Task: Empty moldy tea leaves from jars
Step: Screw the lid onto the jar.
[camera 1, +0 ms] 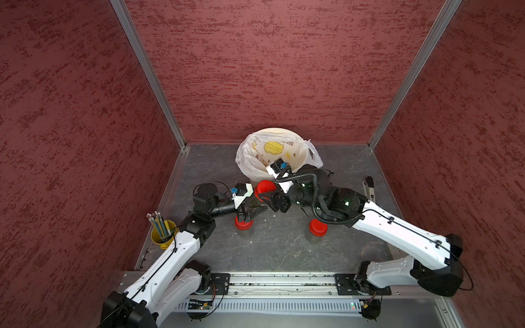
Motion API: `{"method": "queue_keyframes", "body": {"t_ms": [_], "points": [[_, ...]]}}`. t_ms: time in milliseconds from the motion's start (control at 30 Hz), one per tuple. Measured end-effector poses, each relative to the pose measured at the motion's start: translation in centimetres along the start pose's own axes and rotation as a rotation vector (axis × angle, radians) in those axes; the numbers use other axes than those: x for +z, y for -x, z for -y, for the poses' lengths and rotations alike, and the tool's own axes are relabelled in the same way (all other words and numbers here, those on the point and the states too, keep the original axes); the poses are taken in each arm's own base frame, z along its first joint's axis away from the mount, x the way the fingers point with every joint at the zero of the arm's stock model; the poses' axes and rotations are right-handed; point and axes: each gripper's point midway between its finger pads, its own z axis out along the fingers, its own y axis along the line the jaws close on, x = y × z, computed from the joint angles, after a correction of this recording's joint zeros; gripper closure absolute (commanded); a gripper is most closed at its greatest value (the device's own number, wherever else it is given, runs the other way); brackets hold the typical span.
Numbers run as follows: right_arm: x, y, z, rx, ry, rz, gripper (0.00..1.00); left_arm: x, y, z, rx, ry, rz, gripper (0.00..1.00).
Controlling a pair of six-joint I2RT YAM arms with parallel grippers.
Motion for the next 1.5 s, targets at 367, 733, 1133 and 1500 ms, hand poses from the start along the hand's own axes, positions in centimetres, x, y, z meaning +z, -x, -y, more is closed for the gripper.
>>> {"method": "queue_keyframes", "body": {"t_ms": [367, 733, 1133, 1500], "points": [[0.0, 0.0, -0.1, -0.074, 0.007, -0.001, 0.55, 0.0, 0.0, 0.0, 0.009, 0.000, 0.001, 0.50], [-0.4, -0.2, -0.4, -0.287, 0.140, -0.012, 0.55, 0.0, 0.1, 0.3, 0.034, -0.016, 0.005, 0.50], [-0.8, 0.0, -0.8, -0.493, 0.246, -0.065, 0.20, -0.1, 0.3, 0.7, 0.044, -0.040, 0.010, 0.50], [-2.2, 2.2, -0.9, -0.389, 0.172, 0.015, 0.01, -0.2, 0.4, 1.0, 0.023, -0.053, 0.011, 0.50]]}}
